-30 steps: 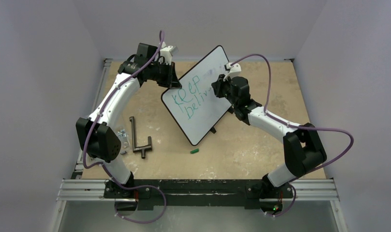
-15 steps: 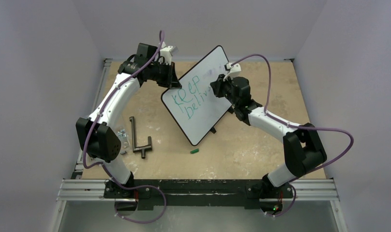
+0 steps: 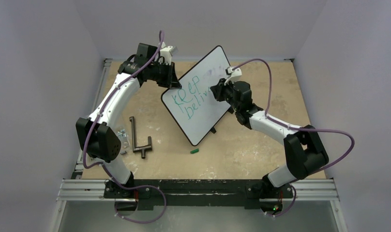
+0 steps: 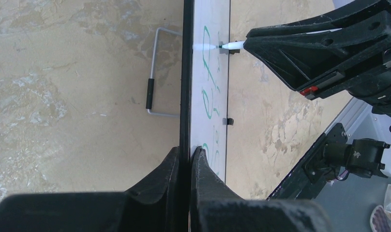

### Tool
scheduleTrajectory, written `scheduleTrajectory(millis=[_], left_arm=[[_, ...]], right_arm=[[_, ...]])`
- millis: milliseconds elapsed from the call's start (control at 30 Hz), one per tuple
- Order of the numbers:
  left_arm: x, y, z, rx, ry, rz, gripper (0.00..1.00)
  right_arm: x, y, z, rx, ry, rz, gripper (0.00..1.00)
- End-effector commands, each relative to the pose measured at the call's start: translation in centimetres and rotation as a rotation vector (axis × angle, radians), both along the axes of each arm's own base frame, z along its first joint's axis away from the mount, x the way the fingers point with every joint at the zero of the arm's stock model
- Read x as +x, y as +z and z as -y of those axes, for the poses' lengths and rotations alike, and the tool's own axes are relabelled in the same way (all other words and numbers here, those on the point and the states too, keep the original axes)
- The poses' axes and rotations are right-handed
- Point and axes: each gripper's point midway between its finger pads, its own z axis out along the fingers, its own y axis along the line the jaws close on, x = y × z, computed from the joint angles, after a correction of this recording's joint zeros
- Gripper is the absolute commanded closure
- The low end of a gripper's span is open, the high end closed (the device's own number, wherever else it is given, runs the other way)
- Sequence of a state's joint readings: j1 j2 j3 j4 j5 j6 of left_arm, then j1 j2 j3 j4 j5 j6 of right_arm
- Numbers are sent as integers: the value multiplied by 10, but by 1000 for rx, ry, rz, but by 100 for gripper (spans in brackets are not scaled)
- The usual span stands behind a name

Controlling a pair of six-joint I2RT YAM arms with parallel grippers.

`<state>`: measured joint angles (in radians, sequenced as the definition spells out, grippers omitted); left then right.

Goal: Write a sentence on the whiteboard

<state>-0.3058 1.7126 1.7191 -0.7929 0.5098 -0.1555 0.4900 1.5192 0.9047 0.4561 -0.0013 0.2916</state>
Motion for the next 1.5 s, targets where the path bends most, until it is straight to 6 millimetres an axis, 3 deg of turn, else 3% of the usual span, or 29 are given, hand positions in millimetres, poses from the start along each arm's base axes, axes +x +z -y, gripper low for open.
scheduleTrajectory(millis=[0,233,500,1033,1467], left_arm=[[16,-9,-43,205,102,94,100],[16,-10,-43,205,101,90,100],[16,-10,-43,206,101,91,100],[16,-11,-42,209,100,91,100],[15,-10,-43,208,100,92,100]], right_arm=[[-15,-10,-8,4,54,-40,100],[-9,-19,1,-18,-5,-63,100],[2,-15,11,-41,-54,-54,100],[21,29,16,-30,-73,38,100],[22,38,28,16,-97,62,100]])
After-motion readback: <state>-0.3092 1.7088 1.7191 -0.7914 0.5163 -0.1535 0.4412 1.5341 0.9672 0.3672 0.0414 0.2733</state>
